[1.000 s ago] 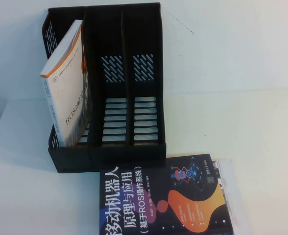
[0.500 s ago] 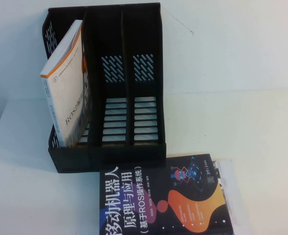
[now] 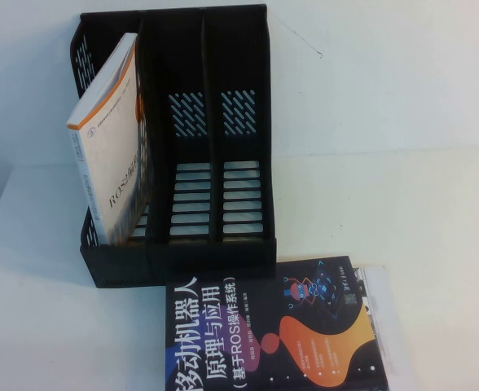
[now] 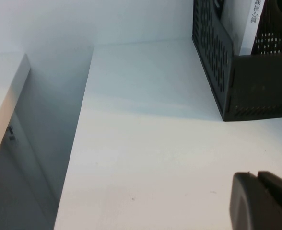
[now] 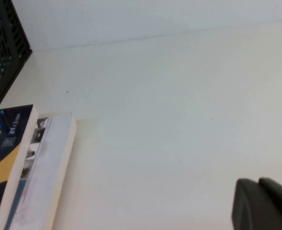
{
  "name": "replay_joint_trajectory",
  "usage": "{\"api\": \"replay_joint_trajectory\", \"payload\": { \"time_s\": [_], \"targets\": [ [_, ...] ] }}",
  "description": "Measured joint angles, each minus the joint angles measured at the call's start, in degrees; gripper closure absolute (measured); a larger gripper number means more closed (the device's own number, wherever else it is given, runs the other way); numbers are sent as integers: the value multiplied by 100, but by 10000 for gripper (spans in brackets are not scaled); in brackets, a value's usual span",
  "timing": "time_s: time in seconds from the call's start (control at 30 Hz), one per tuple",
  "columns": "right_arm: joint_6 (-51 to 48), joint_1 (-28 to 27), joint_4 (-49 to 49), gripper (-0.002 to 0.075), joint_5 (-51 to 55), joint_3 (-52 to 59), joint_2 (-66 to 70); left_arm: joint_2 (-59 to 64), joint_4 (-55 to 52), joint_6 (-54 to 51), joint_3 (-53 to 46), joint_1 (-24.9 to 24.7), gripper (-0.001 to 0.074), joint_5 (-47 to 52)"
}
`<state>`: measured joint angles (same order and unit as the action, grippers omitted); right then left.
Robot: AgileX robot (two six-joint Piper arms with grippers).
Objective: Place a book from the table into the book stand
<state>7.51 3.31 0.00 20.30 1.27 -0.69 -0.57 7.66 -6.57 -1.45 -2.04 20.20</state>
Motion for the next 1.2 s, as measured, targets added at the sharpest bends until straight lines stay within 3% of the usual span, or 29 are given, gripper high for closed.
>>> {"api": "replay_joint_trajectory", "payload": {
  "time_s": [0.17, 0.47, 0.6, 1.03, 1.2],
  "targets": [
    [0, 0, 0, 724, -430, 26, 0, 460, 311, 0, 0, -29, 739, -604],
    [162, 0, 276, 724, -3660, 26, 0, 2365, 2204, 0, 0, -50, 738, -3698],
    [239, 0, 390, 724, -4716, 26, 0, 2840, 2383, 30, 0, -50, 738, -4391],
    [251, 0, 426, 724, -5766, 26, 0, 3092, 2491, 1201, 0, -50, 738, -6473],
    [251, 0, 552, 724, -5782, 26, 0, 3092, 2513, 1325, 0, -50, 738, -6628]
  ]
}}
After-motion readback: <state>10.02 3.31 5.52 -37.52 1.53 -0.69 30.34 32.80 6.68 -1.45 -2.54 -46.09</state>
